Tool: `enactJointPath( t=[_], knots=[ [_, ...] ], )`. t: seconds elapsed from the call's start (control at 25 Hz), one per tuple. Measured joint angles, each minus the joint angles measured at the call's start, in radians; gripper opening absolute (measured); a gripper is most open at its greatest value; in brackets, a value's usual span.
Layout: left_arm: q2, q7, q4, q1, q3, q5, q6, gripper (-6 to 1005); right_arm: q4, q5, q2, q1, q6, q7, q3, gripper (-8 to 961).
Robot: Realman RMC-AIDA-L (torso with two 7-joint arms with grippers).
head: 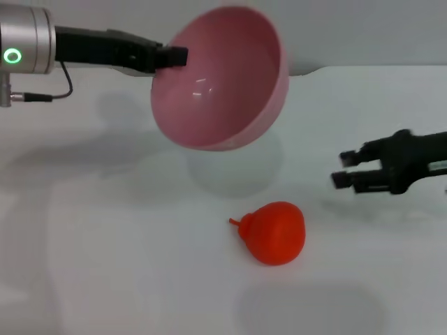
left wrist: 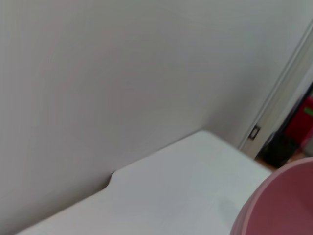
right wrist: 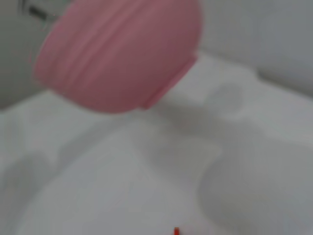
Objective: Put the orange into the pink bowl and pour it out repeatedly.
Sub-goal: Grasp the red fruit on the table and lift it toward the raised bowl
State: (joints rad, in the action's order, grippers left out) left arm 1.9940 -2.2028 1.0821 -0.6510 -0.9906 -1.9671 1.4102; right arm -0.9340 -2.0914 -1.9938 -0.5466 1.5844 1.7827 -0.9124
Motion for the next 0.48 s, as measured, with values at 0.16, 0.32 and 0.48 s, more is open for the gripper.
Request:
enactJointPath(
  t=[0.16, 0.32, 0.48],
  knots=[
    [0.0, -0.044, 0.0, -0.009, -0.006, -0.098, 0.0, 89, -0.067, -0.121, -0.057, -0.039, -0.002, 0.021, -0.035, 496],
    [-0.003, -0.095, 0.011, -0.013, -0.008, -0.188, 0.007, 90, -0.087, -0.166, -0.076, -0.07, -0.007, 0.042, -0.094, 496],
    [-0.005, -0.124, 0.022, -0.01, -0.008, -0.246, 0.016, 90, -0.087, -0.166, -0.078, -0.092, -0.012, 0.048, -0.155, 497]
  ],
)
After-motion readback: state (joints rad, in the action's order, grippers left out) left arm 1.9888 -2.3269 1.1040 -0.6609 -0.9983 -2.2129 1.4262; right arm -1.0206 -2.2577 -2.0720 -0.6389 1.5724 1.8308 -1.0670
